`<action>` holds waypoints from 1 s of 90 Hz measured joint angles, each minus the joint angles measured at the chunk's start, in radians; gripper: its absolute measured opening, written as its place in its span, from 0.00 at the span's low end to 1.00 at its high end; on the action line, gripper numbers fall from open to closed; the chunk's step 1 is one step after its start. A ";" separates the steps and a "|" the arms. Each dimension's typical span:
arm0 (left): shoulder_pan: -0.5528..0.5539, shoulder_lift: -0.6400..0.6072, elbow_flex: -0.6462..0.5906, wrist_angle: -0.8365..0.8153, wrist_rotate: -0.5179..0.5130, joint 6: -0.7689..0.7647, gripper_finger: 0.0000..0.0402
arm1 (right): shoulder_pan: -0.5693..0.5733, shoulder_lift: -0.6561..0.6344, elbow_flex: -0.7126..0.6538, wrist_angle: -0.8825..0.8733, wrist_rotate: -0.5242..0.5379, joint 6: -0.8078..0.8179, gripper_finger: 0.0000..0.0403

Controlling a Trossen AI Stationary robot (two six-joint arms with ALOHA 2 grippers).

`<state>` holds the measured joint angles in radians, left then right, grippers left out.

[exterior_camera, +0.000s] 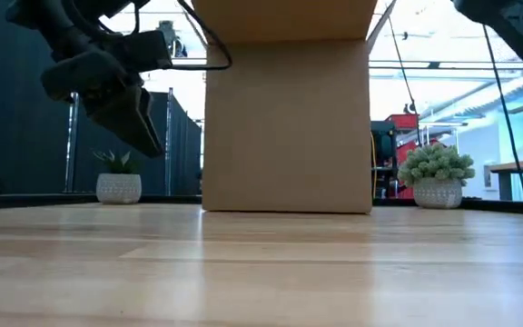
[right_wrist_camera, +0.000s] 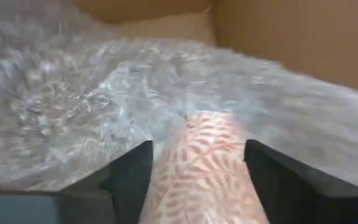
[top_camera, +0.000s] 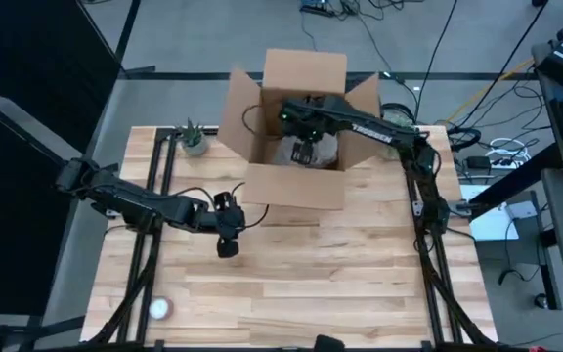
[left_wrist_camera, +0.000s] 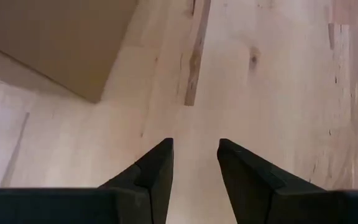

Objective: Wrap mug
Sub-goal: Put the orange wrapped cup into the box, then return to Home Position

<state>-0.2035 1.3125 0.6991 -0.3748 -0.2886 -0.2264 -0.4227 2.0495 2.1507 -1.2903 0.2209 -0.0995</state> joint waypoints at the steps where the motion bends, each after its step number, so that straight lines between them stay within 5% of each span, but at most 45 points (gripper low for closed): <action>1: 0.000 0.000 0.000 0.000 0.000 0.000 0.30 | -0.002 -0.002 0.001 0.004 0.003 0.007 0.64; 51: -0.006 0.000 0.000 -0.001 0.007 -0.003 0.30 | -0.012 0.161 0.004 -0.048 -0.081 0.090 0.63; 90: -0.006 0.000 0.000 -0.004 0.007 -0.003 0.30 | 0.021 -0.019 0.191 -0.141 -0.100 0.118 0.63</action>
<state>-0.2100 1.3125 0.6991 -0.3790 -0.2817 -0.2293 -0.4019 2.0305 2.3421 -1.4310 0.1205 0.0188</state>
